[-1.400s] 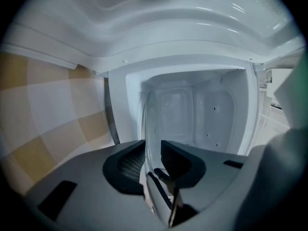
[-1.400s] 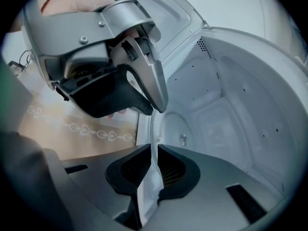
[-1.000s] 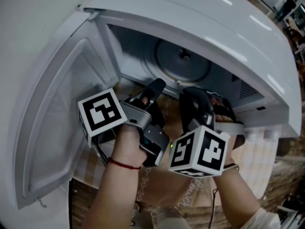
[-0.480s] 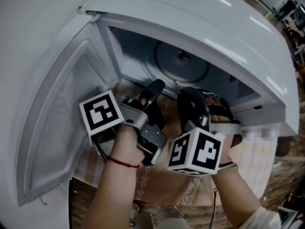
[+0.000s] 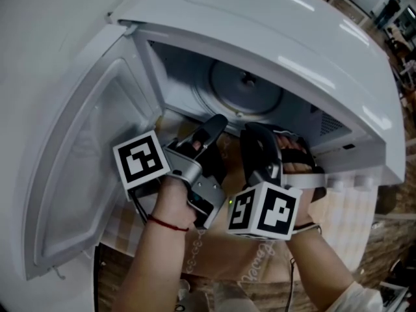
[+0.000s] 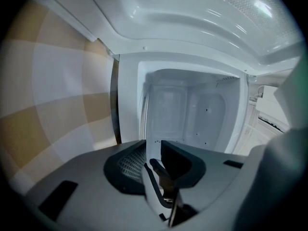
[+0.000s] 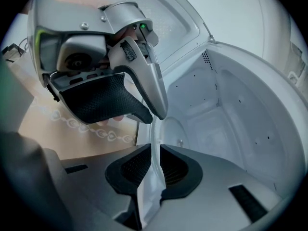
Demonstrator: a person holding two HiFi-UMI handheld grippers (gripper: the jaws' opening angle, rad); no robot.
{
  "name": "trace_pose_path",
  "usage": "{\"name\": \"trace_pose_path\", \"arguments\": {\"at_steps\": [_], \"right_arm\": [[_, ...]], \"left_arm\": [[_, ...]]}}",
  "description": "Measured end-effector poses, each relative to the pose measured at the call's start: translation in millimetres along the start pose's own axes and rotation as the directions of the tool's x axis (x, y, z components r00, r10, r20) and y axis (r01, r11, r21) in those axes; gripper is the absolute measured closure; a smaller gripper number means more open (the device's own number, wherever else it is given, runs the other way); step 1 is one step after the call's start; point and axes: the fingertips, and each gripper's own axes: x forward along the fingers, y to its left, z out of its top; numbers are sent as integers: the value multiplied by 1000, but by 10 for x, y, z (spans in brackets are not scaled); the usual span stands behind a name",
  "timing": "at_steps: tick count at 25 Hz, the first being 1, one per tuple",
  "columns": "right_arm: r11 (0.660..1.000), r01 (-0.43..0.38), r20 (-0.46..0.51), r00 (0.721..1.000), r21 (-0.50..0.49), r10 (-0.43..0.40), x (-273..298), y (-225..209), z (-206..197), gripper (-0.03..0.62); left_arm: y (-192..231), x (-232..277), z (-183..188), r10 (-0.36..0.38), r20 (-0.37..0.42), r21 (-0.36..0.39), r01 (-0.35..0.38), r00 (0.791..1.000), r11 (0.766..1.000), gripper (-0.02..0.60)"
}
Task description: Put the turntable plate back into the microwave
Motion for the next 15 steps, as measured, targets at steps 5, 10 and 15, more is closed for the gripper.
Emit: {"name": "trace_pose_path", "arguments": {"at_steps": [5, 10, 15], "right_arm": [[1000, 16, 6, 1000, -10, -16, -27, 15, -2, 534], [999, 37, 18, 999, -30, -36, -74, 36, 23, 534], [998, 44, 22, 999, -40, -43, -126, 53, 32, 534]], "left_arm": [[-46, -9, -64, -32, -24, 20, 32, 999, 999, 488], [-86, -31, -117, -62, -34, 22, 63, 997, 998, 488], [-85, -84, -143, -78, -25, 5, 78, 997, 997, 491]]}}
